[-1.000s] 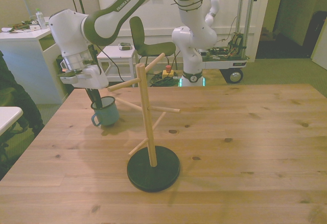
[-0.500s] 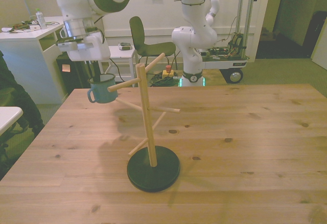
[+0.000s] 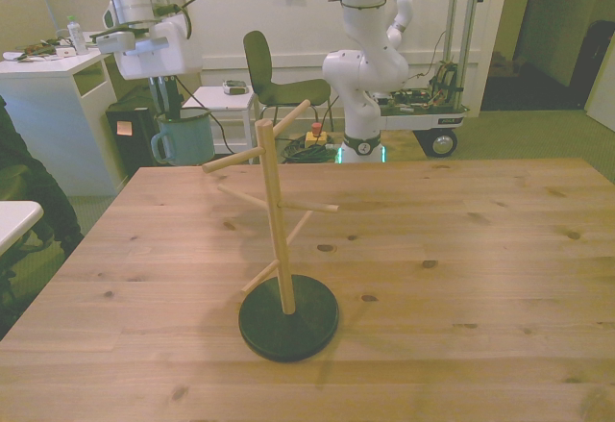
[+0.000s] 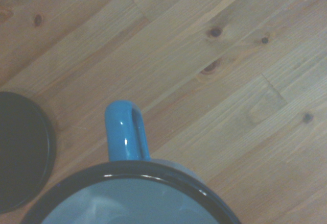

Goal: Hang the mug

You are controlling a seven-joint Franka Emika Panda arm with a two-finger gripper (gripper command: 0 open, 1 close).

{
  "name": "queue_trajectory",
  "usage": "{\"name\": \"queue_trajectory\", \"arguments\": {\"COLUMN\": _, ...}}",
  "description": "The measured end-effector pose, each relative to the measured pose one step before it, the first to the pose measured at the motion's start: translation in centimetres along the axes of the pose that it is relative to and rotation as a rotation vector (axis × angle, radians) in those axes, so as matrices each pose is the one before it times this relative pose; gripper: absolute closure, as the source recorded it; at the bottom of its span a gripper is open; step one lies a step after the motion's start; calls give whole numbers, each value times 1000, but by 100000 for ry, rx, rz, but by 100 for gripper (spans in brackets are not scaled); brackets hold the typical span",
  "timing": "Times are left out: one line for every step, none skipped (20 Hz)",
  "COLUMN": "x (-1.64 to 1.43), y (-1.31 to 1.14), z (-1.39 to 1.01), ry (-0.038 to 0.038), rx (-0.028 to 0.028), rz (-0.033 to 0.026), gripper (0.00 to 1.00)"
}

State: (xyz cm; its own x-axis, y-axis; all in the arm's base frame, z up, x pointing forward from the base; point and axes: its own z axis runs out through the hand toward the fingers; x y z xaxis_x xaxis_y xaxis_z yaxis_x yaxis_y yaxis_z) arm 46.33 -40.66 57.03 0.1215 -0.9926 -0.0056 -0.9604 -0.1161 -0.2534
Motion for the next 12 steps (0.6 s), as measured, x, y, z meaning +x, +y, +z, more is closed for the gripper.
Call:
{"name": "queue_trajectory", "arguments": {"x": -182, "y": -383, "z": -244, "ry": 281, "rx": 52, "rz": -133, "gripper": 100}}
{"name": "queue_trajectory", "arguments": {"x": -169, "y": -371, "z": -172, "ry": 21, "rx": -53, "rz": -118, "gripper": 100}}
{"name": "queue_trajectory", "arguments": {"x": -138, "y": -454, "z": -198, "ry": 156, "rx": -73, "rz": 36, "gripper": 100}}
{"name": "queue_trajectory", "arguments": {"x": -129, "y": -405, "z": -90, "ry": 222, "rx": -172, "rz": 41, "gripper": 100}}
{"name": "queue_trajectory", "arguments": {"x": -115, "y": -468, "z": -30, "ry": 285, "rx": -230, "rz": -21, "gripper": 100}}
{"name": "queue_trajectory", "arguments": {"x": -138, "y": -414, "z": 13, "ry": 13, "rx": -229, "rz": -78, "gripper": 100}}
{"name": "queue_trajectory", "arguments": {"x": -133, "y": -514, "z": -35, "ry": 236, "rx": -7, "rz": -45, "gripper": 100}}
{"name": "queue_trajectory", "arguments": {"x": -224, "y": -569, "z": -2, "ry": 330, "rx": 76, "rz": 174, "gripper": 100}}
{"name": "queue_trajectory", "arguments": {"x": -260, "y": -586, "z": -46, "ry": 424, "rx": 90, "rz": 117, "gripper": 100}}
{"name": "queue_trajectory", "arguments": {"x": -332, "y": -593, "z": 12, "ry": 217, "rx": 29, "rz": -176, "gripper": 100}}
{"name": "queue_trajectory", "arguments": {"x": -409, "y": -623, "z": -7, "ry": 206, "rx": -61, "rz": -322, "gripper": 100}}
{"name": "queue_trajectory", "arguments": {"x": -401, "y": -553, "z": 9, "ry": 249, "rx": -377, "rz": -177, "gripper": 100}}
